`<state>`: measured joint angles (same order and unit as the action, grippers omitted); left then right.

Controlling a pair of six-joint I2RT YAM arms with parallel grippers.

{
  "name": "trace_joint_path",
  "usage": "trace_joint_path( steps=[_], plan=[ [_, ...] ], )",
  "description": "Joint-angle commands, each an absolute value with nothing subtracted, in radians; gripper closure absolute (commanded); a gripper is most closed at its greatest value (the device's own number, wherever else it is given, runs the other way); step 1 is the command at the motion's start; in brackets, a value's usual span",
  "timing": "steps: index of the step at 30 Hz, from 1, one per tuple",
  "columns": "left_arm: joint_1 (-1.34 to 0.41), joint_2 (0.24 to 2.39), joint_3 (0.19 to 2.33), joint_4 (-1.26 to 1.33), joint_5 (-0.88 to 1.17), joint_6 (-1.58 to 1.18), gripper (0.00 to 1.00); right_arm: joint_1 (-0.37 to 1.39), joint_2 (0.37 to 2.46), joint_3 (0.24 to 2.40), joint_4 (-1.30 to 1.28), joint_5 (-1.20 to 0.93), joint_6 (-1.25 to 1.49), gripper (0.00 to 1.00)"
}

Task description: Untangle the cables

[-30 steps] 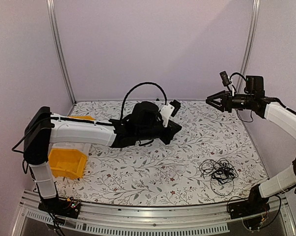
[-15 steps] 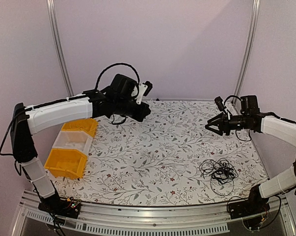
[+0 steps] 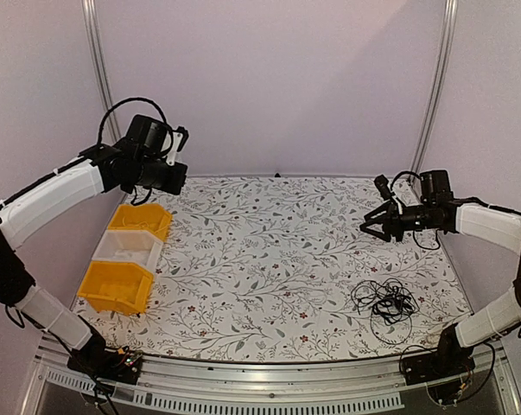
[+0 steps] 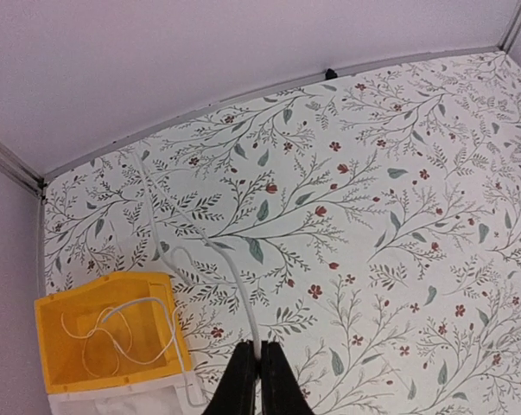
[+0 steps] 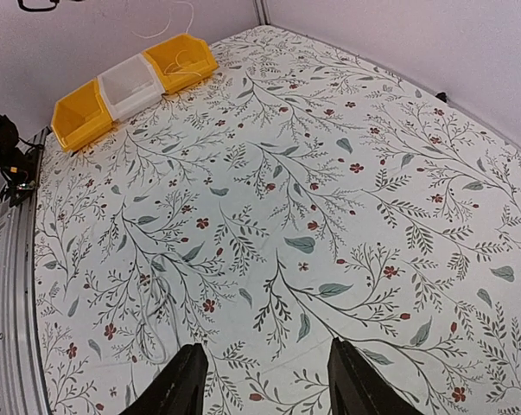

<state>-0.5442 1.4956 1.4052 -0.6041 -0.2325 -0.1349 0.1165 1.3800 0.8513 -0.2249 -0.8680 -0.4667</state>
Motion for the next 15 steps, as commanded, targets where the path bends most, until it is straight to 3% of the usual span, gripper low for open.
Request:
trace_joint_path(
  steps=[1, 15],
  plan=[
    [-0.455, 1.428, 1.341, -0.646, -0.297, -0.06, 1.0, 0.113, 1.403, 0.862, -0.25, -0.864, -0.495, 0.48],
    [-0.113, 1.395, 1.218, -0.61, -0.153, -0.002, 1.0, 0.113, 1.41, 0.865, -0.272, -0.857, -0.523, 0.47]
  ],
)
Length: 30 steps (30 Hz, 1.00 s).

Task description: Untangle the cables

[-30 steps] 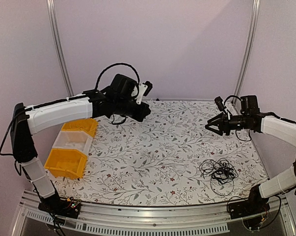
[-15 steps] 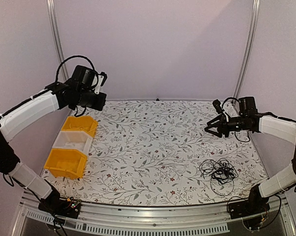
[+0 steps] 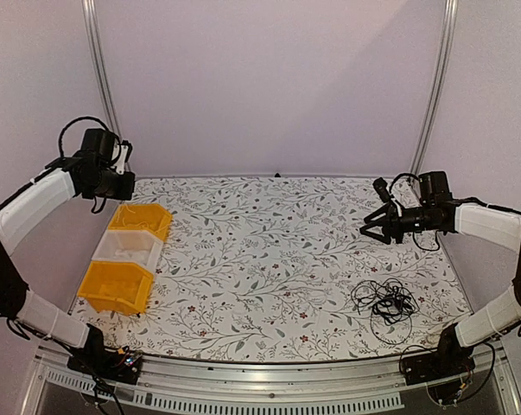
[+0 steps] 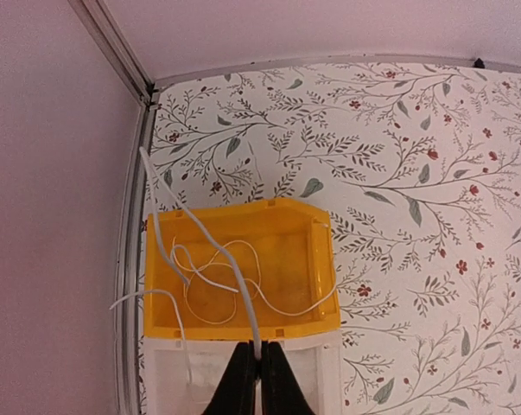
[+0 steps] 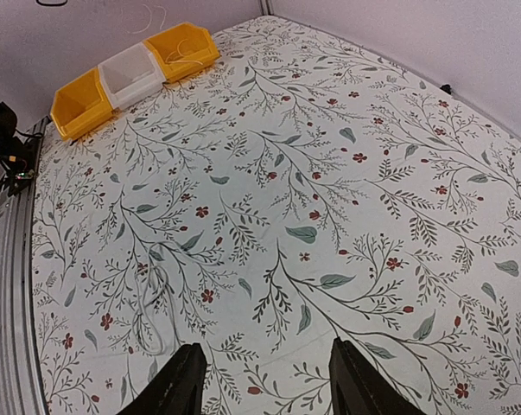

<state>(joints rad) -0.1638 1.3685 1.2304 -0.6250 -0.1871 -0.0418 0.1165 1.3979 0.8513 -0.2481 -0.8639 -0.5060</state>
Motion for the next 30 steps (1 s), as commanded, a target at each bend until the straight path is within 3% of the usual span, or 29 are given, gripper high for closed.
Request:
trace_joint_path(
  steps=[1, 20, 30],
  plan=[
    [-0.104, 1.409, 1.219, -0.608, -0.166, 0.008, 1.0, 0.113, 1.412, 0.866, -0.274, -0.857, -0.526, 0.47],
    [-0.08, 1.758, 1.398, -0.586, -0.1, 0.071, 1.0, 0.113, 1.418, 0.866, -0.291, -0.836, -0.551, 0.46],
    [-0.075, 1.784, 1.359, -0.605, -0.138, 0.006, 1.0, 0.114, 1.439, 0.87, -0.298, -0.831, -0.558, 0.46]
  ],
)
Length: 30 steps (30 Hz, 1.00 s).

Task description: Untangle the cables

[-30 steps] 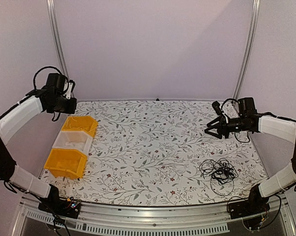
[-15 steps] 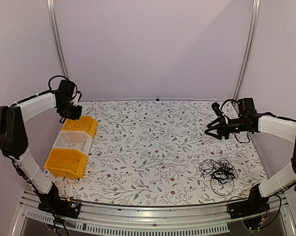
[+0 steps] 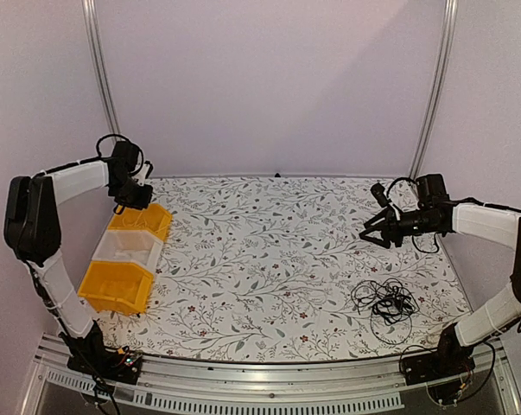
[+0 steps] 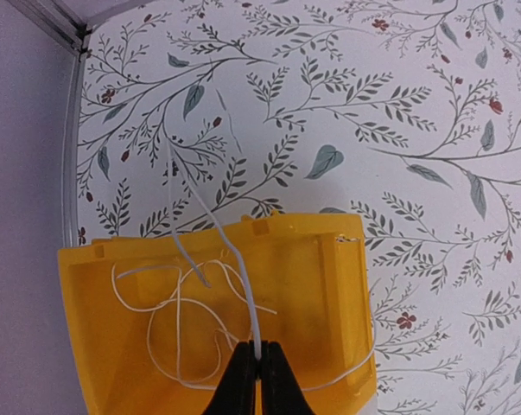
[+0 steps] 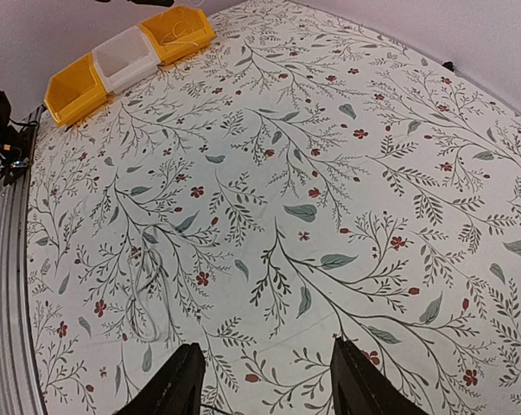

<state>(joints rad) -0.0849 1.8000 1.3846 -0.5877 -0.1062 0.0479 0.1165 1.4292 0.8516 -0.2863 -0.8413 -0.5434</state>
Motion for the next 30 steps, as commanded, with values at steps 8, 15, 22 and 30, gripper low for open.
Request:
trace_joint_path(
  steps=[8, 15, 22, 30],
  plan=[
    [-0.041, 1.769, 1.266, -0.675, -0.137, -0.055, 1.0, 0.114, 1.486, 0.902, -0.334, -0.852, -0.573, 0.46],
    [-0.039, 1.841, 1.316, -0.635, -0.133, -0.053, 1.0, 0.114, 1.509, 0.918, -0.363, -0.862, -0.587, 0.45],
    [-0.041, 1.939, 1.406, -0.66, -0.121, -0.072, 1.0, 0.114, 1.502, 0.917, -0.367, -0.849, -0.594, 0.45],
    [-0.052, 1.823, 1.377, -0.703, -0.169, -0.086, 0.83, 0.113, 1.513, 0.924, -0.371, -0.855, -0.595, 0.45]
  ],
)
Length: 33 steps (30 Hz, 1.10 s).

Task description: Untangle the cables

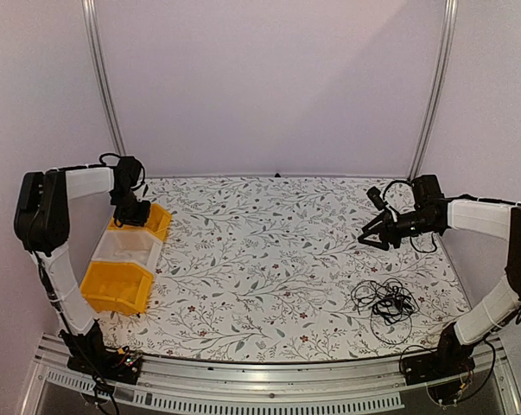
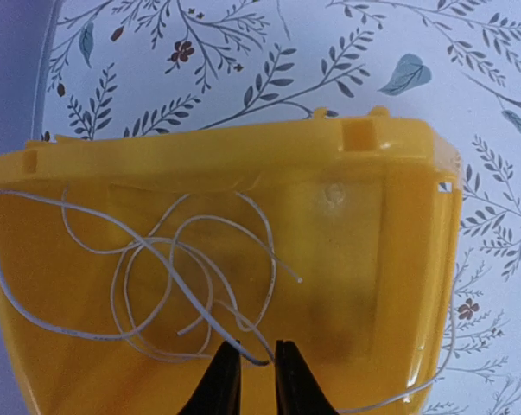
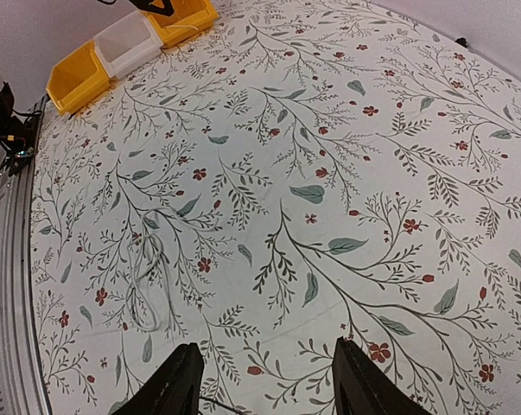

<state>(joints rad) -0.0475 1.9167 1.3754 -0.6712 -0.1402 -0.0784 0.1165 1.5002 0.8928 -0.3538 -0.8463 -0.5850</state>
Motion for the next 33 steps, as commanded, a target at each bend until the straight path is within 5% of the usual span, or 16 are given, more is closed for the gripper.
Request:
trace_joint_path(
  steps=[1, 8, 13, 19, 24, 27, 33],
  plan=[
    [-0.053, 1.8, 1.369, -0.701, -0.183, -0.088, 0.77, 0.114, 1.517, 0.926, -0.373, -0.857, -0.596, 0.45],
    [-0.108, 1.624, 1.351, -0.713, -0.308, -0.147, 0.39, 0.116, 1.554, 0.943, -0.395, -0.863, -0.602, 0.45],
    [-0.311, 1.52, 1.369, -0.697, -0.348, -0.164, 0.39, 0.149, 1.546, 0.93, -0.39, -0.818, -0.636, 0.45],
    [-0.575, 1.533, 1.32, -0.559, -0.156, -0.269, 0.45, 0.277, 1.578, 0.932, -0.399, -0.725, -0.675, 0.46],
    [-0.736, 1.712, 1.321, -0.42, 0.036, -0.302, 0.48, 0.401, 1.625, 0.941, -0.409, -0.654, -0.692, 0.45],
    [-0.827, 1.88, 1.406, -0.415, 0.06, -0.283, 0.47, 0.451, 1.656, 0.956, -0.429, -0.63, -0.696, 0.37],
    [-0.855, 2.053, 1.46, -0.317, 0.189, -0.349, 0.46, 0.507, 1.717, 0.967, -0.445, -0.6, -0.702, 0.31]
  ],
)
